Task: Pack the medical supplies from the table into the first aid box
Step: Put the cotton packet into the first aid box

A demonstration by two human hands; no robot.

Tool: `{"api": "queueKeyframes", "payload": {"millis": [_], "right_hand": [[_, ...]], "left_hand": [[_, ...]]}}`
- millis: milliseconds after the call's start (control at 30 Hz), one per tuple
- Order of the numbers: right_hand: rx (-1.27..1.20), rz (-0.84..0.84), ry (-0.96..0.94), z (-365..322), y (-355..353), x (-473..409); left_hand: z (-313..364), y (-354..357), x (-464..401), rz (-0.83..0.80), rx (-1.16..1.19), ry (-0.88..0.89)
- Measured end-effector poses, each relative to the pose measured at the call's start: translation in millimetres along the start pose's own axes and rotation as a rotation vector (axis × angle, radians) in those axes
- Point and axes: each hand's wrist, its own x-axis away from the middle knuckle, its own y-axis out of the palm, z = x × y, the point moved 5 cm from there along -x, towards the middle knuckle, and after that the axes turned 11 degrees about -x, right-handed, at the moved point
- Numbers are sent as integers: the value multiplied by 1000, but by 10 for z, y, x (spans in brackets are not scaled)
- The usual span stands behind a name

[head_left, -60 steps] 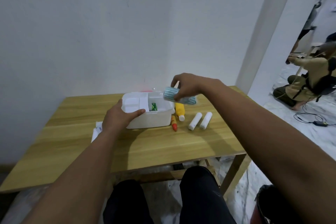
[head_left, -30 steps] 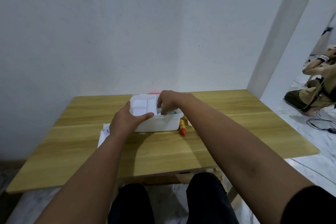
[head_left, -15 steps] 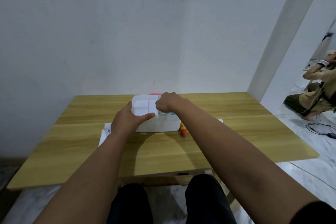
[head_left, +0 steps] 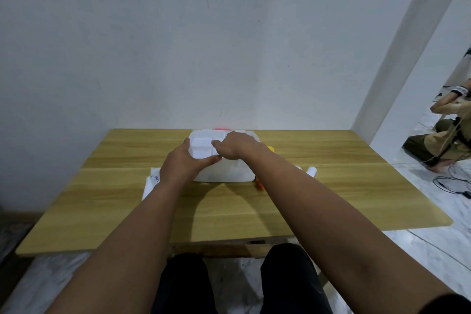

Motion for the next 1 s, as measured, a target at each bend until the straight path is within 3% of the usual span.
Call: {"api": "queueKeyframes", "payload": {"millis": [267, 1000], "right_hand": [[-132, -53, -62, -42, 151, -5], [-82, 1, -118, -90, 216, -37]], "left_hand": [[13, 21, -10, 0, -2, 15], [-104, 71, -105, -27, 23, -4]]}}
